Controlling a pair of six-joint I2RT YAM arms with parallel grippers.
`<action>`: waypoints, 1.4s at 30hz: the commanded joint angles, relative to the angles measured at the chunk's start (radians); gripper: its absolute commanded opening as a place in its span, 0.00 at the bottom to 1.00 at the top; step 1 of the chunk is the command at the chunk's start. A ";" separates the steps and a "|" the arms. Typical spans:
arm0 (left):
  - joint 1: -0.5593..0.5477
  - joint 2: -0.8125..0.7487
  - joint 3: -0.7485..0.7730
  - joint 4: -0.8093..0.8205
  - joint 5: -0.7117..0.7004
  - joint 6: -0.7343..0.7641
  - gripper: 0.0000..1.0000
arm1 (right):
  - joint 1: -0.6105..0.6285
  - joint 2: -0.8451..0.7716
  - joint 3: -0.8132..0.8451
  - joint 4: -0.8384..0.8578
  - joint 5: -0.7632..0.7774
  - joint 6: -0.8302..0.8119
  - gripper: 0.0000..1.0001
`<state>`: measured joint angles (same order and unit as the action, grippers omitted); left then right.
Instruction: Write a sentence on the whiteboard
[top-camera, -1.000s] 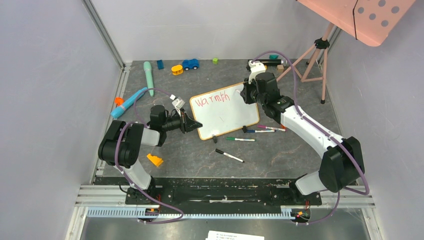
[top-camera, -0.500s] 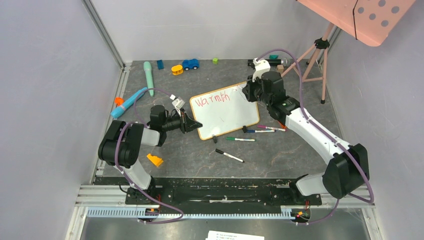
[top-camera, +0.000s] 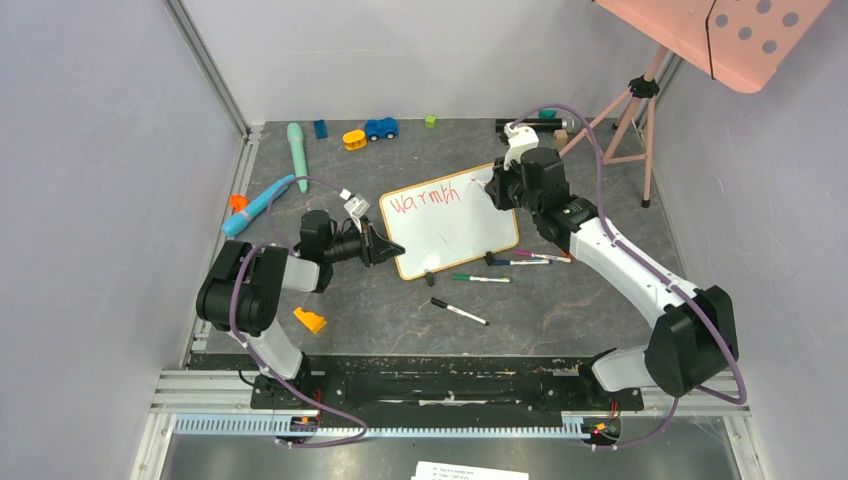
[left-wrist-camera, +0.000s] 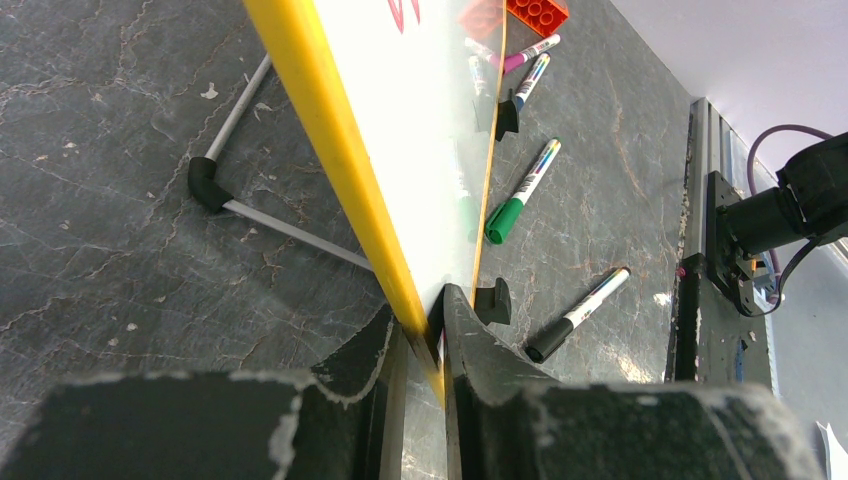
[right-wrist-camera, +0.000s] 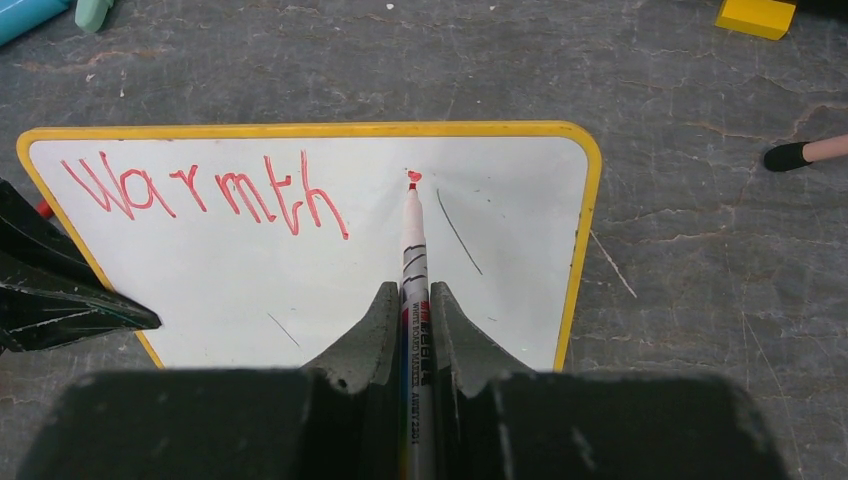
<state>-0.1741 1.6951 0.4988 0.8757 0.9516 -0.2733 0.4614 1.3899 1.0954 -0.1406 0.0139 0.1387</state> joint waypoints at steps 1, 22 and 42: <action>0.005 -0.004 0.009 0.003 -0.082 0.063 0.08 | -0.004 0.011 0.005 0.022 -0.012 0.002 0.00; 0.005 -0.005 0.008 0.003 -0.082 0.064 0.08 | -0.004 0.051 0.017 0.027 -0.011 0.005 0.00; 0.005 -0.005 0.009 0.003 -0.083 0.063 0.08 | -0.006 0.007 -0.059 0.019 -0.011 0.012 0.00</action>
<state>-0.1741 1.6951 0.4988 0.8757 0.9512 -0.2733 0.4606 1.4151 1.0481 -0.1364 -0.0021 0.1425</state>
